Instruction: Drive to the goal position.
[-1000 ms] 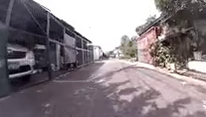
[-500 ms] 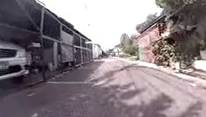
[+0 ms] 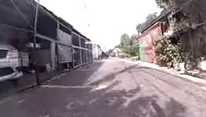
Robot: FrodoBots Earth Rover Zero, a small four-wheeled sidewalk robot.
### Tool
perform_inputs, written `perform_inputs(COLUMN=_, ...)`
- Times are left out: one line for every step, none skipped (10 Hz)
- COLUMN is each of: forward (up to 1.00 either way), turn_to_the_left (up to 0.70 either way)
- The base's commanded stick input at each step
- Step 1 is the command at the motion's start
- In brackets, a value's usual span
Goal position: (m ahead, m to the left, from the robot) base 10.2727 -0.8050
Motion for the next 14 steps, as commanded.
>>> perform_inputs(forward=0.64, turn_to_the_left=0.00)
perform_inputs(forward=0.64, turn_to_the_left=0.00)
perform_inputs(forward=0.64, turn_to_the_left=0.00)
perform_inputs(forward=0.63, turn_to_the_left=0.00)
perform_inputs(forward=0.63, turn_to_the_left=0.00)
perform_inputs(forward=0.63, turn_to_the_left=0.00)
perform_inputs(forward=0.63, turn_to_the_left=0.00)
perform_inputs(forward=0.63, turn_to_the_left=0.00)
perform_inputs(forward=0.63, turn_to_the_left=0.00)
perform_inputs(forward=0.63, turn_to_the_left=0.00)
perform_inputs(forward=0.63, turn_to_the_left=0.00)
perform_inputs(forward=0.63, turn_to_the_left=0.00)
perform_inputs(forward=0.63, turn_to_the_left=0.00)
perform_inputs(forward=0.63, turn_to_the_left=0.00)
